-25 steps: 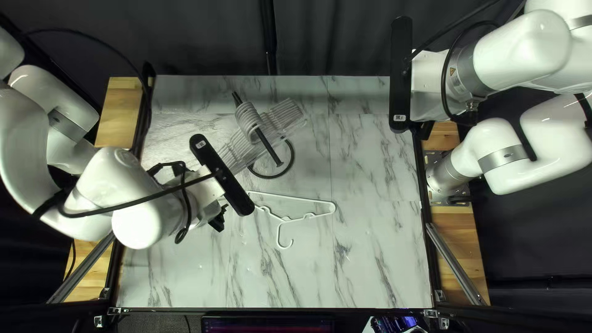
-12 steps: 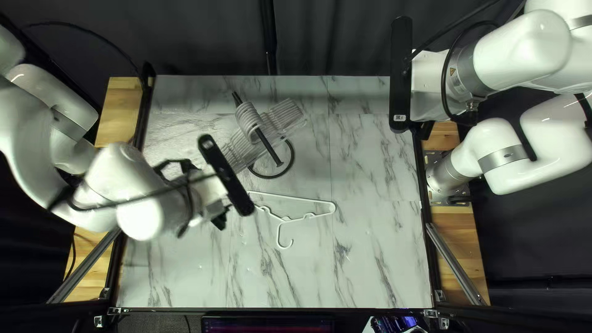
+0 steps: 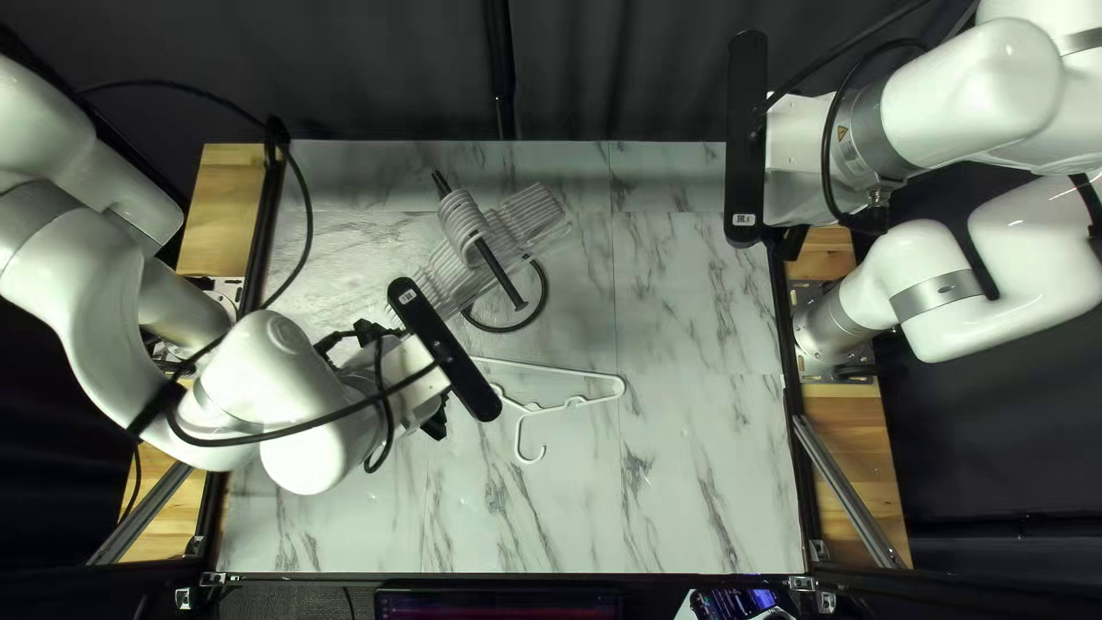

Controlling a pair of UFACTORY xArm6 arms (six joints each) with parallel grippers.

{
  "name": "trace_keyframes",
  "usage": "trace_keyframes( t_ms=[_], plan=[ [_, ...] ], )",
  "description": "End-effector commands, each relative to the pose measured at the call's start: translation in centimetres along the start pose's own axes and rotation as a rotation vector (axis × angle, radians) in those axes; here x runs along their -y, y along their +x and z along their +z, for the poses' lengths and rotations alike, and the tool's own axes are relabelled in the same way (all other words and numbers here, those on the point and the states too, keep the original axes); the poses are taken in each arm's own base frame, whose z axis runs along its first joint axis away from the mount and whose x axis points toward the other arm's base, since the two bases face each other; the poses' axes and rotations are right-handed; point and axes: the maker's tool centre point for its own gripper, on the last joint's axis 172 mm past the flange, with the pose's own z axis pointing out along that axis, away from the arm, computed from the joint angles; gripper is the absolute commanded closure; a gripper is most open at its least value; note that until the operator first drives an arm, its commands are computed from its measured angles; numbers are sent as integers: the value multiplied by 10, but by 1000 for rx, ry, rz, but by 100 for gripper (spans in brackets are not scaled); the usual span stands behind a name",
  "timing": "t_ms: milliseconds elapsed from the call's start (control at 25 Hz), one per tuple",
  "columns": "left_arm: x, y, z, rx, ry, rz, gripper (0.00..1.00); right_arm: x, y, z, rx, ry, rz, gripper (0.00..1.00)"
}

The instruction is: Remove hangers from rack and place onto table

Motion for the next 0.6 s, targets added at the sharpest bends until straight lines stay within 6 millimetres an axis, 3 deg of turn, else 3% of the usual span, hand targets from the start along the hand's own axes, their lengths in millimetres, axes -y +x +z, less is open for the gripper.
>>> trace_keyframes(
  t_ms=[40, 200, 600],
  plan=[
    [-5, 3, -6, -38, -71, 22, 0, 0, 0, 0, 0, 0, 0, 0],
    [-15, 6, -7, -51, -107, 46, 0, 0, 0, 0, 0, 0, 0, 0],
    [-15, 2, -3, -59, -81, 69, 0, 0, 0, 0, 0, 0, 0, 0]
  ],
)
